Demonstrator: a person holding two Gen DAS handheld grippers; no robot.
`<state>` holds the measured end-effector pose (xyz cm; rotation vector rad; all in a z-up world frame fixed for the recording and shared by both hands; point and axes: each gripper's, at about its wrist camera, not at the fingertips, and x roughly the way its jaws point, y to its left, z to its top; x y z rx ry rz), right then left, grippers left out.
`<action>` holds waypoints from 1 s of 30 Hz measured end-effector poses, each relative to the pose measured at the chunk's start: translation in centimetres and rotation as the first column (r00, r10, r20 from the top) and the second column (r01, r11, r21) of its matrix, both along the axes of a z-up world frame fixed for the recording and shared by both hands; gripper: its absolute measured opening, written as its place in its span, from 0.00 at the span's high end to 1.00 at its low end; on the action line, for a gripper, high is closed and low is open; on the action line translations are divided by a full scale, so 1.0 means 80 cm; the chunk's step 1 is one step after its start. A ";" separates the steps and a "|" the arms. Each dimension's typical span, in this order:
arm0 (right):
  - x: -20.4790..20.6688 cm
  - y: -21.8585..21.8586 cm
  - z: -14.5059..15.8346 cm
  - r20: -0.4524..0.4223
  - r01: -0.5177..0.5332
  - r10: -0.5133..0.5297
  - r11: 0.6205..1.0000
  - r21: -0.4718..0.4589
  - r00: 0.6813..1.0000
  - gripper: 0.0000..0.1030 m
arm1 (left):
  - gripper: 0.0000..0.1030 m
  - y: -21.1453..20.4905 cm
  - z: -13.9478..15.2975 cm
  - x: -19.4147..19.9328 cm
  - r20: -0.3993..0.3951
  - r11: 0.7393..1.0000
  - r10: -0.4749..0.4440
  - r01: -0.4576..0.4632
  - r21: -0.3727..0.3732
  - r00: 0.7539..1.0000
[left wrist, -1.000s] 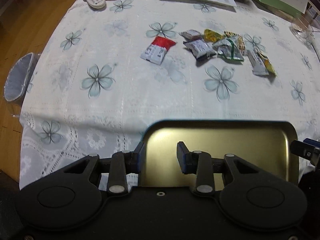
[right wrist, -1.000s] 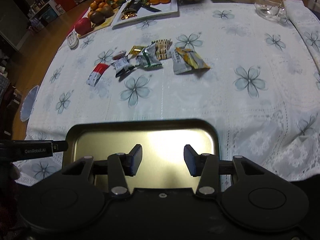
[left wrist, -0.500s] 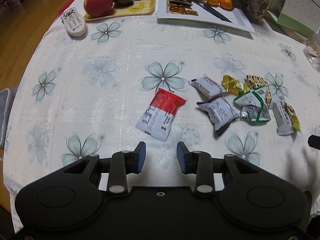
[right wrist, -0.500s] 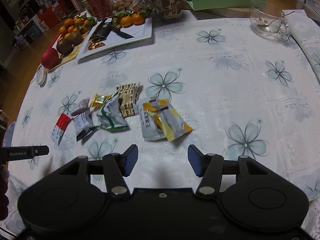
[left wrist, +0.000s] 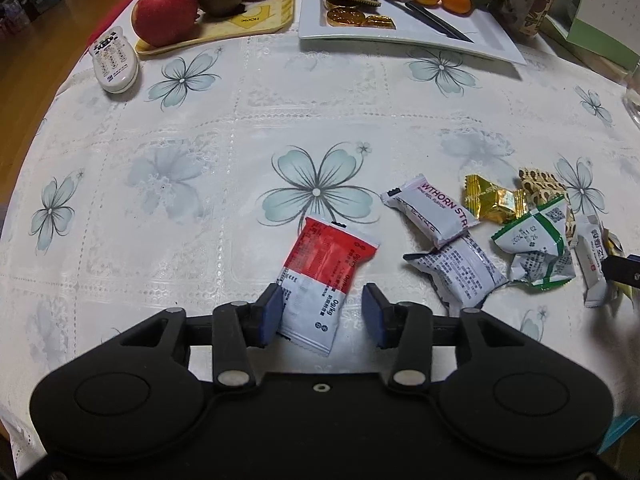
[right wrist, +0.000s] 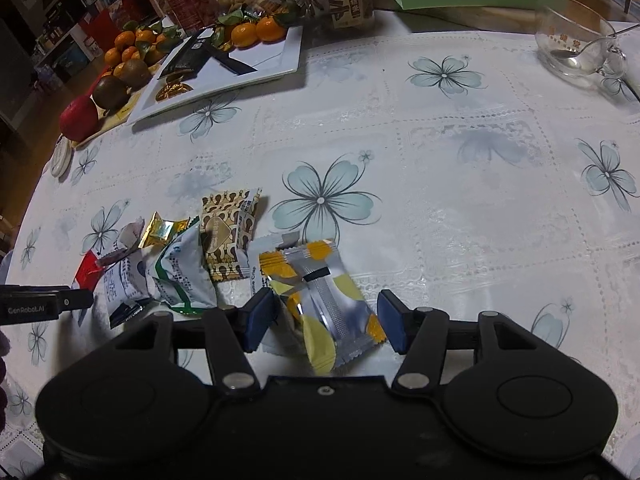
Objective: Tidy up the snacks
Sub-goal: 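Grasp the red-and-white pack with the left tool while the right tool grasps the yellow-and-white pack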
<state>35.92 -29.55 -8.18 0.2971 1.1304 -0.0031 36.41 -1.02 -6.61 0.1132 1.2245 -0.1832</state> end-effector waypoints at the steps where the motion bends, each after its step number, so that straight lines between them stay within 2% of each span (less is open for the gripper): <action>1: 0.000 0.000 -0.002 0.008 0.001 -0.001 1.000 0.004 1.000 0.38 | 0.47 0.000 -0.001 0.001 0.003 1.000 0.001 -0.001 0.000 1.000; 5: 0.002 -0.004 -0.006 0.025 -0.011 0.010 1.000 0.019 1.000 0.37 | 0.41 -0.001 -0.007 0.008 0.015 1.000 0.004 -0.004 0.008 1.000; 7: 0.002 -0.008 -0.008 0.032 -0.013 0.012 0.999 0.032 0.999 0.36 | 0.40 0.001 -0.008 0.010 0.019 1.000 0.012 -0.012 -0.007 1.000; 9: 0.001 -0.010 -0.008 0.037 -0.015 0.014 0.999 0.045 0.999 0.36 | 0.34 0.001 -0.009 0.012 0.008 1.000 0.006 -0.006 -0.029 1.000; 11: 0.000 -0.010 -0.008 0.042 -0.022 0.020 0.999 0.044 0.999 0.36 | 0.33 -0.005 -0.010 0.011 0.013 1.000 0.006 -0.006 -0.012 1.000; 13: -0.001 -0.010 -0.008 0.046 -0.020 0.018 0.999 0.041 0.999 0.36 | 0.42 -0.010 -0.008 0.007 0.023 1.000 -0.002 0.002 -0.014 1.000; 14: -0.002 -0.009 -0.008 0.048 -0.021 0.020 0.999 0.037 0.999 0.37 | 0.50 -0.011 -0.006 0.006 0.022 1.000 0.000 0.000 -0.014 1.000; 15: -0.003 -0.008 -0.007 0.054 -0.025 0.023 0.999 0.034 0.998 0.43 | 0.55 -0.013 -0.005 0.005 0.016 1.000 0.006 -0.006 -0.014 1.000; 16: -0.004 -0.007 -0.006 0.062 -0.036 0.033 0.999 0.041 0.998 0.48 | 0.55 -0.012 -0.004 0.004 -0.002 0.999 0.016 -0.016 -0.031 1.000; 18: -0.008 -0.003 -0.003 0.076 -0.055 0.052 0.997 0.048 0.996 0.64 | 0.56 -0.012 -0.002 0.001 -0.040 0.997 0.038 -0.040 -0.067 0.999; 20: -0.012 0.000 0.002 0.085 -0.072 0.069 0.997 0.034 0.994 0.71 | 0.57 -0.012 -0.001 -0.005 -0.077 0.994 0.053 -0.061 -0.093 0.996; 23: -0.019 0.003 0.008 0.082 -0.093 0.093 0.996 -0.002 0.992 0.83 | 0.57 -0.017 0.001 -0.020 -0.108 0.992 0.071 -0.081 -0.092 0.992; 26: -0.025 -0.003 0.010 0.038 -0.097 0.096 0.995 0.021 0.995 0.83 | 0.57 -0.019 0.001 -0.033 -0.139 0.990 0.078 -0.094 -0.109 0.987; 29: -0.024 -0.025 0.005 -0.013 -0.022 0.023 0.997 0.073 1.000 0.83 | 0.57 -0.021 0.000 -0.039 -0.136 0.990 0.082 -0.097 -0.103 0.987; 30: -0.023 -0.035 0.003 -0.026 0.009 -0.007 0.997 0.076 1.000 0.75 | 0.57 -0.021 0.000 -0.040 -0.133 0.990 0.083 -0.097 -0.101 0.988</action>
